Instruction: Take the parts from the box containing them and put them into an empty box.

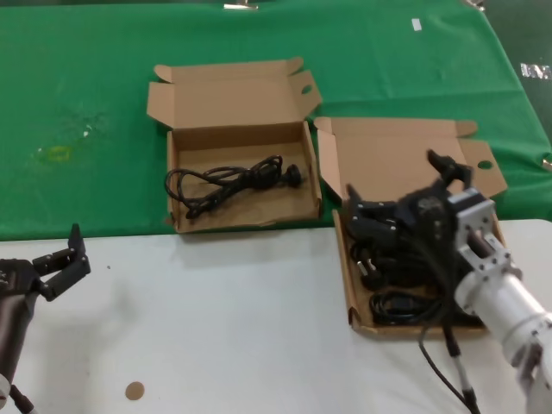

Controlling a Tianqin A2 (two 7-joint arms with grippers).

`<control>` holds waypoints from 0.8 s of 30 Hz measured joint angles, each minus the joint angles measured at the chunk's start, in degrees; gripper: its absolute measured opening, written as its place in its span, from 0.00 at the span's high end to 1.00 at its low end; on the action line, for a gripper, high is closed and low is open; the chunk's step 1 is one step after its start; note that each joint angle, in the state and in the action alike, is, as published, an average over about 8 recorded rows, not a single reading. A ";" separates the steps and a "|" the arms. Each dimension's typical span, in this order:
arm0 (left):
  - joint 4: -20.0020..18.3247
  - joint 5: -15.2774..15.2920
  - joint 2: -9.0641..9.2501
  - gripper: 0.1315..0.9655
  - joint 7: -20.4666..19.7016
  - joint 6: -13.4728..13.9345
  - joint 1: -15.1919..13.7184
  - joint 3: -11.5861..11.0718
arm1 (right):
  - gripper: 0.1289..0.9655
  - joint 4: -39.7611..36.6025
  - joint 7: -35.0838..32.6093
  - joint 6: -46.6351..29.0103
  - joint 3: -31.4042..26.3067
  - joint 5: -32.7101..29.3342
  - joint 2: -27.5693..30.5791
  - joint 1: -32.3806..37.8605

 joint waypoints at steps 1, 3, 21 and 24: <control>0.00 0.00 0.00 0.00 0.00 0.00 0.00 0.00 | 0.00 0.61 0.36 0.65 0.40 0.34 0.02 -0.85; 0.00 0.00 0.00 0.00 0.00 0.00 0.00 0.00 | 0.00 1.86 1.11 1.99 1.23 1.03 0.06 -2.57; 0.00 0.00 0.00 0.00 0.00 0.00 0.00 0.00 | 0.00 4.89 2.91 5.19 3.22 2.71 0.16 -6.76; 0.00 0.00 0.00 0.00 0.00 0.00 0.00 0.00 | 0.00 4.89 2.91 5.19 3.23 2.71 0.16 -6.76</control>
